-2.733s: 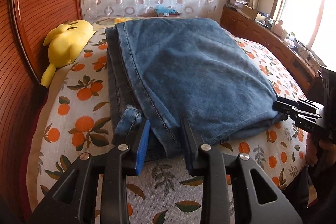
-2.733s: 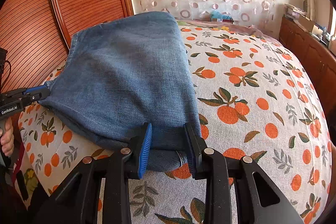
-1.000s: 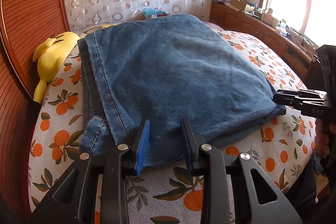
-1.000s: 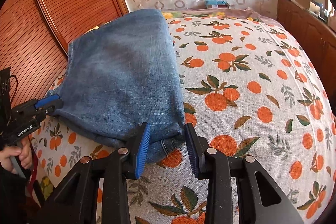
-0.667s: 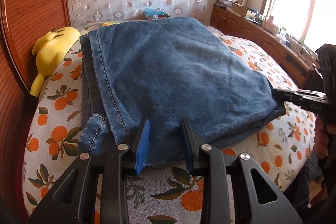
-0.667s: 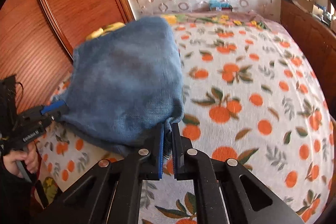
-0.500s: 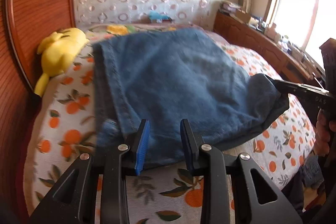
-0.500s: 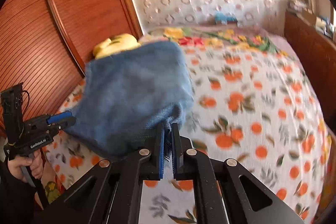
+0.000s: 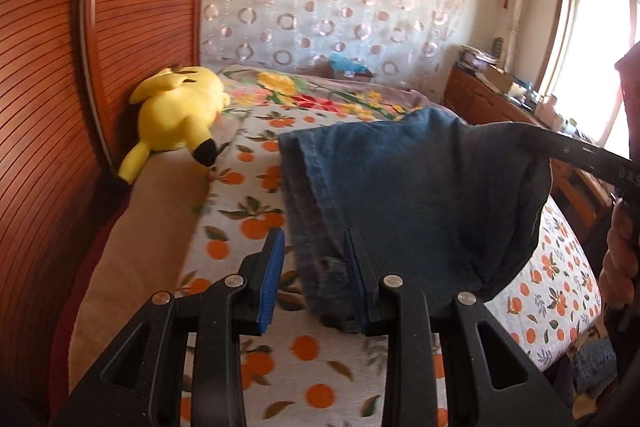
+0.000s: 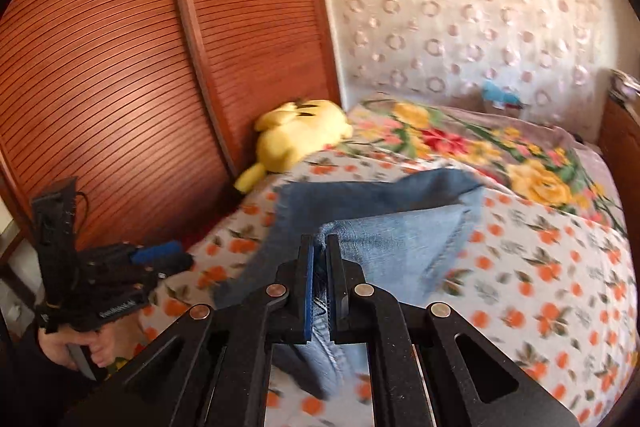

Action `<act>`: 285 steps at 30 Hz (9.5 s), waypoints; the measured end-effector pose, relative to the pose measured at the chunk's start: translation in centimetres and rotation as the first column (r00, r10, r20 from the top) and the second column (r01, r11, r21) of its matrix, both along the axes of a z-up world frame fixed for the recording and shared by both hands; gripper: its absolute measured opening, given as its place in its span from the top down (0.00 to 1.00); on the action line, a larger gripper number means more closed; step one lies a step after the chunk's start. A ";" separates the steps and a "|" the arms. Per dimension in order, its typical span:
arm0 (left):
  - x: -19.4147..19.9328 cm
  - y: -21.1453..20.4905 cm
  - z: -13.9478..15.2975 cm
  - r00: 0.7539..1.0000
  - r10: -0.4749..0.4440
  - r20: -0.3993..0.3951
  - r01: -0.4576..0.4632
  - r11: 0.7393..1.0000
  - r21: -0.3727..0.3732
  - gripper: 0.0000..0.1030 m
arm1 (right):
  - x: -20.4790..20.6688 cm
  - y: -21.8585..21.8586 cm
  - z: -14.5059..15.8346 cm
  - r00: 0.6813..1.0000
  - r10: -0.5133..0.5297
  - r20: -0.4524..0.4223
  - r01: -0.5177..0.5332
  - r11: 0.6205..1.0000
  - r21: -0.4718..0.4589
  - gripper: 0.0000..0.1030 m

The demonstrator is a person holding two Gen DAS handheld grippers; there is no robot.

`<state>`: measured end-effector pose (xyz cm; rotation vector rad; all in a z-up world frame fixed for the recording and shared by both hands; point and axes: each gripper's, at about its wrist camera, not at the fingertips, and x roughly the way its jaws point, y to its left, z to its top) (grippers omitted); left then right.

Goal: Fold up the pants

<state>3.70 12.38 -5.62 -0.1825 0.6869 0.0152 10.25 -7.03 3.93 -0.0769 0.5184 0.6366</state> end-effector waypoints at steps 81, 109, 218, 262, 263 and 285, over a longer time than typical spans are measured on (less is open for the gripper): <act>13.1 1.9 -3.5 0.979 -0.101 -0.175 0.124 0.985 0.123 0.93 | -1.4 -2.2 -7.0 0.995 0.095 -0.038 -0.095 0.995 0.000 0.83; 3.7 -3.6 -3.8 0.977 -0.170 -0.132 0.179 0.982 0.065 0.89 | 0.8 -3.7 -11.0 0.992 -0.023 -0.125 0.018 0.999 -0.034 0.79; 3.6 2.1 -5.8 0.984 -0.090 -0.152 0.058 0.977 -0.203 0.51 | 23.9 1.6 -7.1 0.962 0.222 -0.155 -0.232 0.972 -0.045 0.74; 4.9 1.2 -0.3 0.987 -0.162 -0.013 0.158 0.973 -0.167 0.91 | 21.7 1.3 -3.9 0.990 0.143 0.001 -0.143 0.990 -0.010 0.76; 5.3 1.6 -0.3 0.987 -0.159 -0.013 0.155 0.975 -0.162 0.91 | 21.6 1.6 -3.6 0.990 0.142 0.010 -0.142 0.990 -0.008 0.76; 3.0 7.3 -1.3 1.000 -0.023 0.006 0.024 0.963 -0.268 0.92 | 17.4 8.8 2.8 0.965 0.246 0.086 -0.238 0.966 -0.098 0.77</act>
